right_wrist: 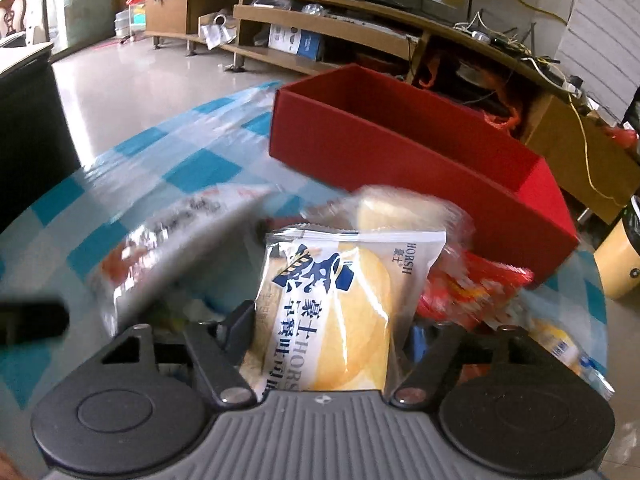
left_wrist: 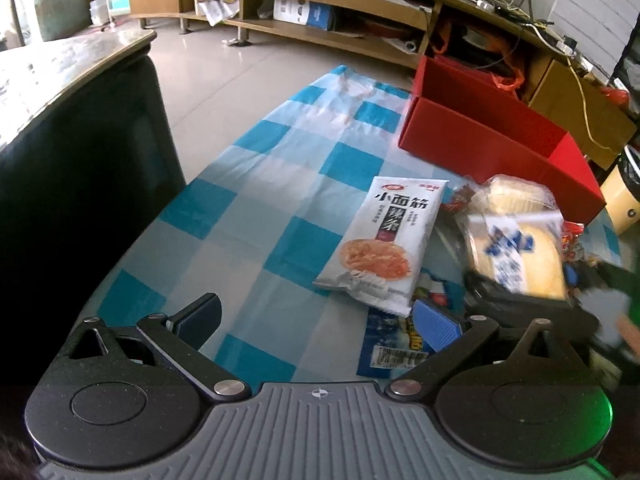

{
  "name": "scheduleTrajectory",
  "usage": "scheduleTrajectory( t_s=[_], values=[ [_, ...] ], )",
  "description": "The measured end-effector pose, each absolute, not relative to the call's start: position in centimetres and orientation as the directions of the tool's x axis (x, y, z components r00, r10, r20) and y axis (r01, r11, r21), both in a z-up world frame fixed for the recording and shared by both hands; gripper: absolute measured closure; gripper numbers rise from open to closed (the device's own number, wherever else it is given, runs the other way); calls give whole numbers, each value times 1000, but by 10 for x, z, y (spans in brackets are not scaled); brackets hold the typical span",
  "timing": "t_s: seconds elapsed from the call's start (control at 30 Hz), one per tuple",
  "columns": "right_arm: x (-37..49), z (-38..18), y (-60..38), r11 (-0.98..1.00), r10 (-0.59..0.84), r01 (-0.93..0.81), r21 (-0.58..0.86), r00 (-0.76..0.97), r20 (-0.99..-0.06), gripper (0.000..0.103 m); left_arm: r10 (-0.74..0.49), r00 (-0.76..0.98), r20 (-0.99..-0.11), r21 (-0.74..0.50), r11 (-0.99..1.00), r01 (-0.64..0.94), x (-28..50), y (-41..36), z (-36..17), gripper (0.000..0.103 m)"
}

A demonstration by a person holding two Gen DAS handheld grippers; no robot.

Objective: Organize snacks
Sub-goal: 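Grasp the white spicy strip bag with left tool while right tool grasps the yellow bread bag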

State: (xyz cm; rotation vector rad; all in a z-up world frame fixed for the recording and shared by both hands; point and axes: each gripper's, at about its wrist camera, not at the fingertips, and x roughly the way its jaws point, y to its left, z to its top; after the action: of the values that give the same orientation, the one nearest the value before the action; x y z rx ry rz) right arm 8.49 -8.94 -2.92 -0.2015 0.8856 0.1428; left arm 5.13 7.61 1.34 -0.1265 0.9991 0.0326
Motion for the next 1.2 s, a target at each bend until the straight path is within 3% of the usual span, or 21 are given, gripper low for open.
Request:
scheduleTrajectory(
  t_s=[0.3, 0.63, 0.87, 0.97, 1.1, 1.2],
  values=[
    [50, -19, -155, 980, 184, -171, 103, 571, -800, 40, -74, 540, -838, -72, 997, 24, 93, 43, 9, 0],
    [61, -28, -176, 952, 307, -165, 259, 523, -795, 40, -184, 407, -895, -176, 983, 57, 157, 49, -40, 0],
    [66, -32, -181, 941, 338, -166, 295, 492, -802, 39, -122, 429, -895, -40, 980, 194, 150, 21, -45, 1],
    [66, -31, -181, 943, 333, -168, 287, 494, -804, 39, -99, 451, -887, 19, 968, 251, 135, 10, -43, 12],
    [61, -26, -181, 945, 326, -186, 267, 500, -802, 43, -145, 432, -890, -37, 968, 249, 122, 12, -34, 36],
    [57, -23, -188, 938, 347, -176, 299, 498, -795, 52, -163, 406, -899, -71, 970, 231, 108, 14, -33, 39]
  ],
)
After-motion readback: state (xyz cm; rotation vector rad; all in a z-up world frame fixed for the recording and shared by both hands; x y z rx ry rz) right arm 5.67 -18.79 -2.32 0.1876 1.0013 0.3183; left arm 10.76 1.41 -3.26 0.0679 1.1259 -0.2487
